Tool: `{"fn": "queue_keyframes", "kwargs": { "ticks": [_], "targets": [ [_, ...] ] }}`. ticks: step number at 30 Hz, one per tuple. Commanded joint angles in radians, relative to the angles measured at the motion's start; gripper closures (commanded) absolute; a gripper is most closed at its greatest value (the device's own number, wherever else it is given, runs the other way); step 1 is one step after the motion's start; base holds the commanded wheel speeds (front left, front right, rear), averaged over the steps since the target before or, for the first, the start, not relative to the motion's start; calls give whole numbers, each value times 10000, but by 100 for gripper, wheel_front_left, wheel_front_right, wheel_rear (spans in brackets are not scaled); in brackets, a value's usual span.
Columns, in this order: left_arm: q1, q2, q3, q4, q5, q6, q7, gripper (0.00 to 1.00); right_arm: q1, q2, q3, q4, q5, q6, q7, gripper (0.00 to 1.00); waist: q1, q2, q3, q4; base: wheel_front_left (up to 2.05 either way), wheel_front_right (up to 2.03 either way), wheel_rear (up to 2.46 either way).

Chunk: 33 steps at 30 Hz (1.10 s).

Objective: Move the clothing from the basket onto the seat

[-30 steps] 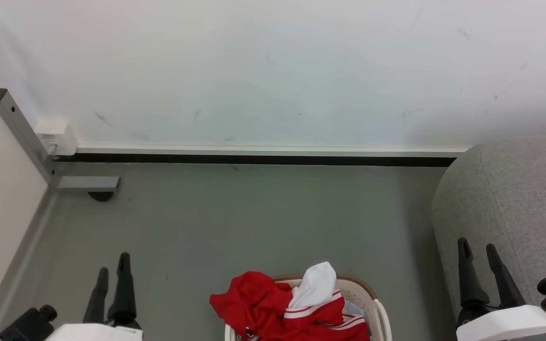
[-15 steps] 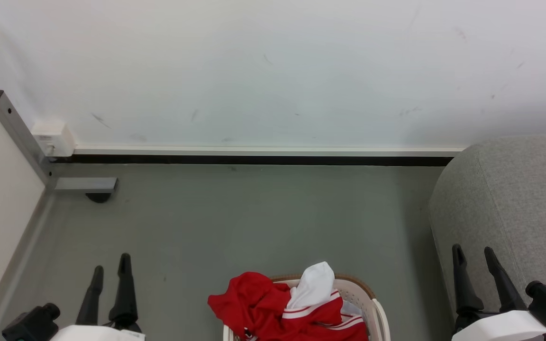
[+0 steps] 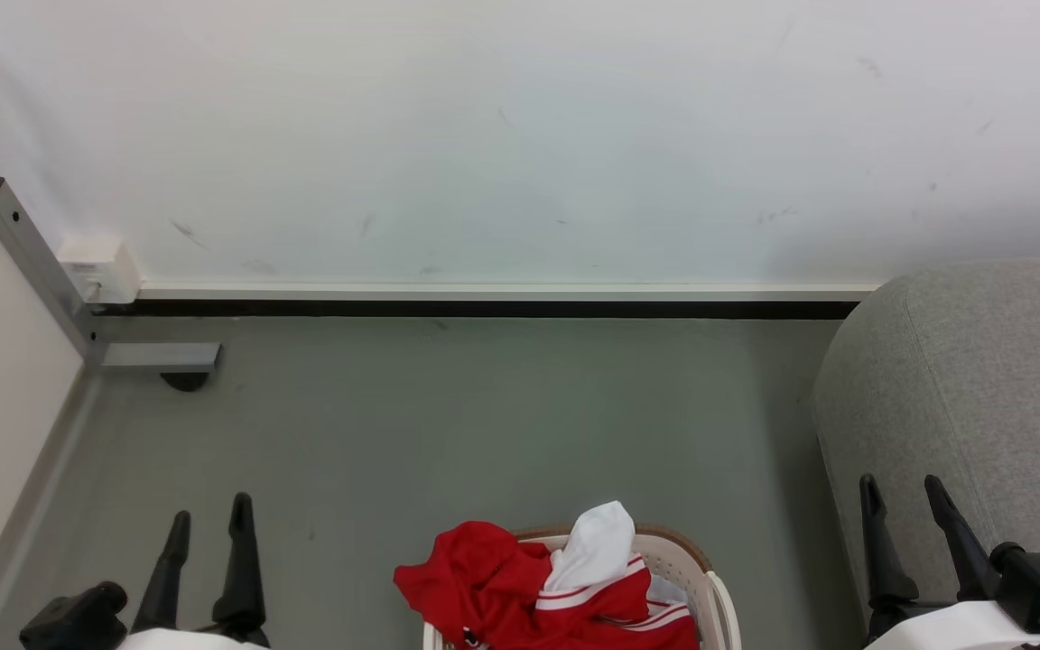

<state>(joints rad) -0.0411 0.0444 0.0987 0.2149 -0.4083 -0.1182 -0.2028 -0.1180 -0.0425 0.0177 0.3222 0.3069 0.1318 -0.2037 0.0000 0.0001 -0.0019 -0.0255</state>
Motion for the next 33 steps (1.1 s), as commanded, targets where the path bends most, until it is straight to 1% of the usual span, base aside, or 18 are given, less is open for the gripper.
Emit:
{"fn": "queue_keyframes", "kwargs": {
  "ticks": [1,9,22,25,31,33],
  "targets": [
    [-34,85,60,-26,275,-19,-69,0,-37,-107,-50,-5,-154,-16,-53,0,0,-1,2,-5,0,0,0],
    [14,88,46,176,1029,-61,-233,0,20,-110,-12,218,-635,-17,-226,0,0,-1,26,-40,0,0,0],
    [34,92,126,425,2187,-116,-479,0,78,-115,119,600,-1033,-19,-469,0,0,-1,11,-154,0,0,0],
    [57,92,161,482,2419,-114,-541,0,91,-115,116,686,-822,-20,-537,0,0,-1,4,-177,0,0,0],
    [126,93,215,617,2758,-119,-646,0,89,-116,219,881,-1007,-21,-638,0,0,-1,-3,-217,0,0,0],
    [134,91,223,655,2750,-120,-622,0,93,-115,217,923,-905,-21,-623,0,0,-1,-10,-219,0,0,0]
  ]
}}
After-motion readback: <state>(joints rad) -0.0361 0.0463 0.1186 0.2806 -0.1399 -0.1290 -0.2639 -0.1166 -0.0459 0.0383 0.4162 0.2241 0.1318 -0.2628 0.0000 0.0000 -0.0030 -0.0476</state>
